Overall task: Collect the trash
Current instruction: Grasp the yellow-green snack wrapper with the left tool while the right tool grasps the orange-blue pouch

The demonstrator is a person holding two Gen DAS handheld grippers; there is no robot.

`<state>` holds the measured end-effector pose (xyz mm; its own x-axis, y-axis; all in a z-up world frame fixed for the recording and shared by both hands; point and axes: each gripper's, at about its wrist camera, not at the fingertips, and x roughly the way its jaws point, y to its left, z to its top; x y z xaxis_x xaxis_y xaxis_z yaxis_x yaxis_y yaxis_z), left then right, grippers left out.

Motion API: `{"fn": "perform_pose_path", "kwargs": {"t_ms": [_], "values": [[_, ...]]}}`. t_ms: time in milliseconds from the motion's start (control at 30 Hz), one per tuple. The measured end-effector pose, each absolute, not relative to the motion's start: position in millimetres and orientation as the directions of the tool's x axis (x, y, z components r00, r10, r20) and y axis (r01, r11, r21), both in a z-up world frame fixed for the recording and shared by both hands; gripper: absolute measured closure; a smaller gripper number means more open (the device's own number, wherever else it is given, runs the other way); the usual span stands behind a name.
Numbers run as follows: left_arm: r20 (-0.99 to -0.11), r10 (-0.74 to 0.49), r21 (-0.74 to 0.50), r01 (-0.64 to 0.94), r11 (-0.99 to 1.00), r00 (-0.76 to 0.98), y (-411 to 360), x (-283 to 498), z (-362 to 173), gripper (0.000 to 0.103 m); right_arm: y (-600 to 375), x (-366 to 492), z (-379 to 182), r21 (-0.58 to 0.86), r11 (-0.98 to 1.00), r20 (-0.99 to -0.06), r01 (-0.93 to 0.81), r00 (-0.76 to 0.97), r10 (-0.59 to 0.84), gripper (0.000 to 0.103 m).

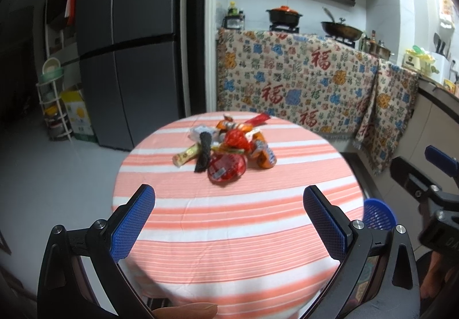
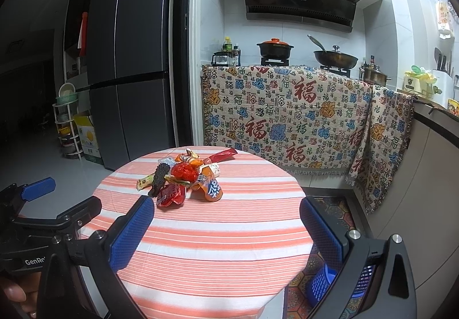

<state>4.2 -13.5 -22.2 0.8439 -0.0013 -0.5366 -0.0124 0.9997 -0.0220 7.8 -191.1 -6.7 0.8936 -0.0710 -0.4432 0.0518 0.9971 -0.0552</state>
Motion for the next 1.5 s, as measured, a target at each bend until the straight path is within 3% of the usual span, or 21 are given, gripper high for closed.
{"fn": "perform_pose_path", "kwargs": {"t_ms": [333,867,1000,1067,1500], "values": [[-0.629,0.034,-0.062,-0.094,0.994,0.777,45.1,59.4,-95.6,0.000,-189.4,56.0,-56.3,-0.028,0.999,-0.519,-0.019,0.855,0.001,0.000],[-0.786,-0.096,-0.128,-0.009,0.992,0.610,115.3,223.7,-200.5,0.002,-204.9,181.3,-185.4,-0.032,0.994,-0.772,-0.100,0.634,0.039,0.000],[-0.817,-0.077,-0.094,0.000,0.996,0.571,122.6,251.2,-214.2,0.003,-207.8,206.5,-209.3,-0.023,0.989,-0.819,-0.144,0.571,0.064,0.000],[-0.816,-0.021,-0.016,0.013,1.000,0.578,120.9,259.2,-218.2,0.003,-209.4,217.8,-219.0,-0.025,0.987,-0.836,-0.157,0.544,0.066,0.000],[-0.805,-0.107,0.019,0.206,0.978,0.584,115.4,318.4,-216.2,0.002,-193.4,295.7,-227.0,-0.040,0.970,-0.820,-0.240,0.563,0.105,0.000]]}}
